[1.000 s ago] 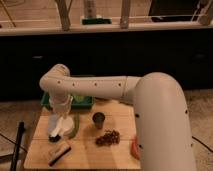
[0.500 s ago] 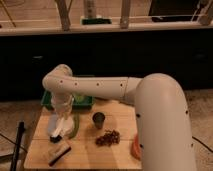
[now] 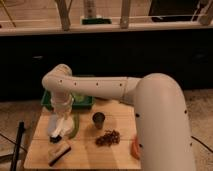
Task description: Place brush in paper cup
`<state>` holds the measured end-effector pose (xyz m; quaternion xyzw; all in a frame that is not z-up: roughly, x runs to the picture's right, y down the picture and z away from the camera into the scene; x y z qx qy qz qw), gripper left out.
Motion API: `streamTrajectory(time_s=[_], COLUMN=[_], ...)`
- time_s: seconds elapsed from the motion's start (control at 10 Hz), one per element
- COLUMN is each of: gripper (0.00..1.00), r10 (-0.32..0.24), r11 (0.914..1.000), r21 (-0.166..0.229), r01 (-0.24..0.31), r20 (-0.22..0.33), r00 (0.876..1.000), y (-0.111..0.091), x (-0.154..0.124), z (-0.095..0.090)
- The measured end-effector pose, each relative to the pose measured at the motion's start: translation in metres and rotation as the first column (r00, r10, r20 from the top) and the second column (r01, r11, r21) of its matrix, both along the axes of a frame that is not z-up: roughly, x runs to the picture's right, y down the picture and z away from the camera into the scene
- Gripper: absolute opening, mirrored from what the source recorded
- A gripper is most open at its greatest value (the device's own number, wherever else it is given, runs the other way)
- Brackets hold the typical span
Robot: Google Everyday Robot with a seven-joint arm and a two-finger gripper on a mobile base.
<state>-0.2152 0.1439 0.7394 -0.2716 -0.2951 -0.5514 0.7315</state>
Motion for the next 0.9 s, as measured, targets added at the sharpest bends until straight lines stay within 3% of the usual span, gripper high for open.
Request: streamTrajectory(time_s=[0.1, 0.9], gripper=[0.80, 0.80], r10=[-0.001, -0.007], r11=[1.0000, 0.9999], r21=[0.000, -0.011], r01=[0.001, 0.007], r20=[0.001, 0.004], r00=[1.000, 1.000], y=[0.0001, 0.0001], x=[-0.0012, -0.0017], z=[-0.0003, -0.0005])
